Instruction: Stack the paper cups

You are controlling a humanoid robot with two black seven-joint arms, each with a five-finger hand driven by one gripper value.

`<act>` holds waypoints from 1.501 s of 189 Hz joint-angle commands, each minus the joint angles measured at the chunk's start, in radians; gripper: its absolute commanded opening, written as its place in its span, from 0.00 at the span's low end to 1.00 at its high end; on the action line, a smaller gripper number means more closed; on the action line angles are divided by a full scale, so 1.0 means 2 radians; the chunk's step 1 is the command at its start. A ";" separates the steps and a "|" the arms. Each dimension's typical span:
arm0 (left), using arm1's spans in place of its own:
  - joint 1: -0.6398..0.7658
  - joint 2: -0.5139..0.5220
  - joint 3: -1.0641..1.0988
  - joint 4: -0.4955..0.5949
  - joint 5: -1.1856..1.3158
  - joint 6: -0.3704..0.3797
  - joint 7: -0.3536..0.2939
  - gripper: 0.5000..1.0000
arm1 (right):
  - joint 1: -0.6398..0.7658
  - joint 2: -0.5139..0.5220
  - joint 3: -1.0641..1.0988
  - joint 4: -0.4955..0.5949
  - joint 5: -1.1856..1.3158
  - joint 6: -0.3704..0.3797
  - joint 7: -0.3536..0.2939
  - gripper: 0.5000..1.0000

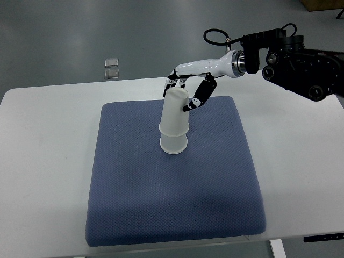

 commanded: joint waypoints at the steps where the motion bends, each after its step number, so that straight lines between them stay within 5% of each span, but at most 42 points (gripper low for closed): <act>1: 0.000 0.000 0.000 0.000 0.000 0.000 0.000 1.00 | 0.000 0.000 0.000 0.000 0.000 0.001 0.000 0.60; 124: 0.000 0.000 0.000 0.000 0.000 0.000 0.000 1.00 | 0.006 -0.007 0.000 0.001 0.003 0.006 0.001 0.63; 155: 0.000 0.000 0.000 0.000 0.000 0.000 0.000 1.00 | 0.006 -0.006 0.001 0.001 0.004 0.007 0.001 0.80; 175: 0.000 0.000 0.000 0.000 0.000 0.000 0.000 1.00 | 0.005 -0.004 0.000 0.001 0.004 0.008 0.001 0.83; 284: 0.000 0.000 0.000 0.000 0.000 0.000 0.000 1.00 | 0.001 -0.007 0.028 -0.023 0.066 0.001 -0.003 0.83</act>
